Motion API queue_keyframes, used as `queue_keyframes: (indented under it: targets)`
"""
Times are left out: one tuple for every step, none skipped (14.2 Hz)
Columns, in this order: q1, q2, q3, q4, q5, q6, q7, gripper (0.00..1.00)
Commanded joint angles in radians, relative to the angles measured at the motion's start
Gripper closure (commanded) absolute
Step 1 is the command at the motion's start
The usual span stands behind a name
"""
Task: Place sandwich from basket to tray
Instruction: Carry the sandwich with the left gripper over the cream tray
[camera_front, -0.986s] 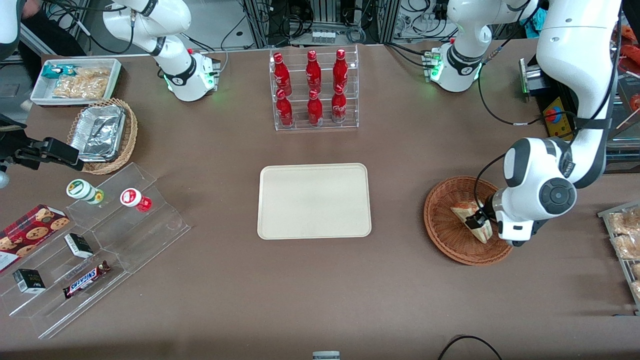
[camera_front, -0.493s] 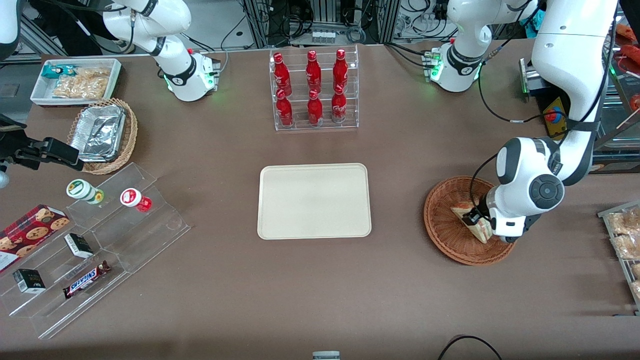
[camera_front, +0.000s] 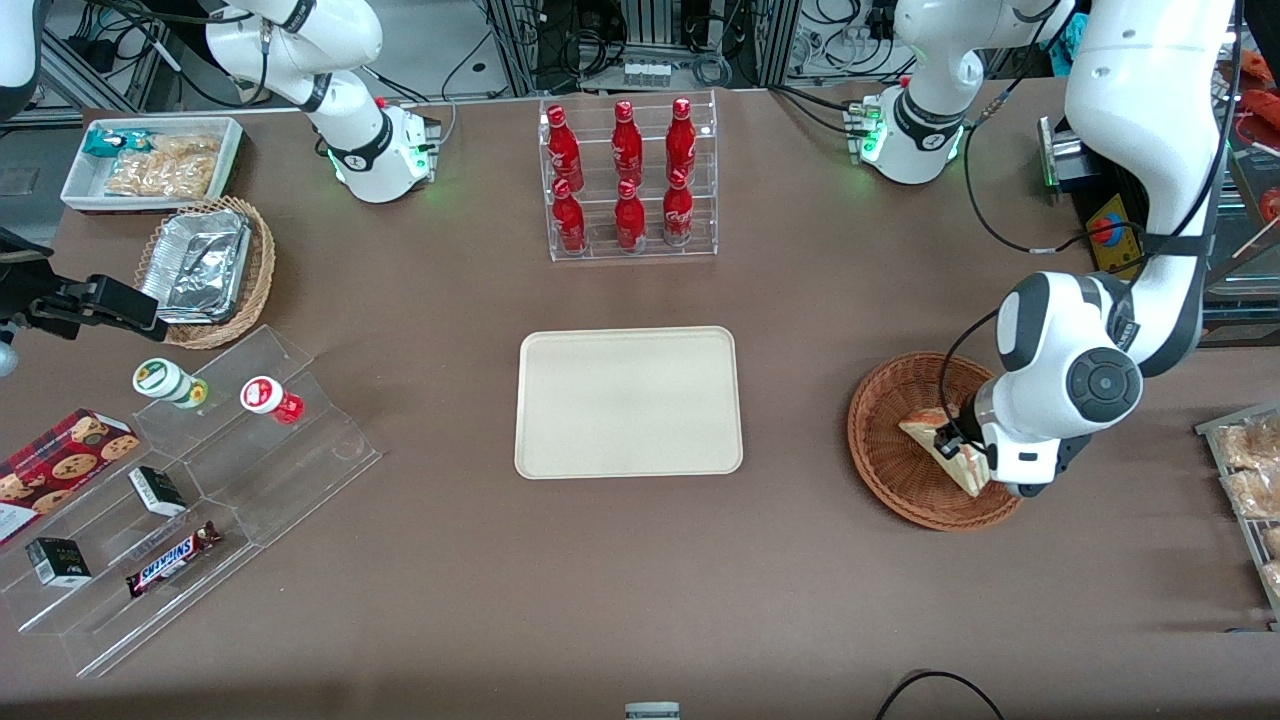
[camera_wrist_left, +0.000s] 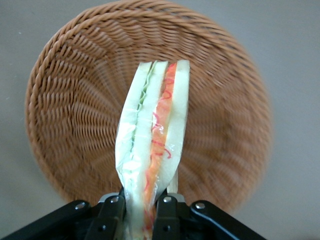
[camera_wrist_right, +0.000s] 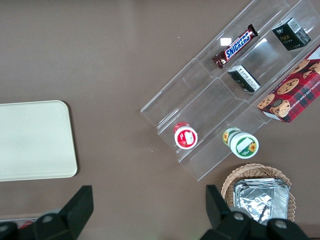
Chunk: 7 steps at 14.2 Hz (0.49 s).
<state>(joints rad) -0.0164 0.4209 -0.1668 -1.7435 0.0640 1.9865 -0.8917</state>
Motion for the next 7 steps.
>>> queue_keyframes:
  targets:
    - [-0.138,-0.001,0.004,0.165,0.013,-0.164,-0.081,0.81]
    - [-0.186,0.013,0.003,0.188,0.013,-0.166,-0.096,0.81]
    - [-0.247,0.028,0.003,0.209,0.011,-0.166,-0.098,0.81]
    - [-0.296,0.053,0.003,0.226,0.007,-0.166,-0.098,0.81]
    - [-0.345,0.082,0.003,0.258,0.007,-0.164,-0.098,0.81]
    - [-0.399,0.123,0.001,0.300,0.007,-0.166,-0.098,0.81]
    - [-0.445,0.160,0.001,0.338,0.011,-0.164,-0.092,0.81]
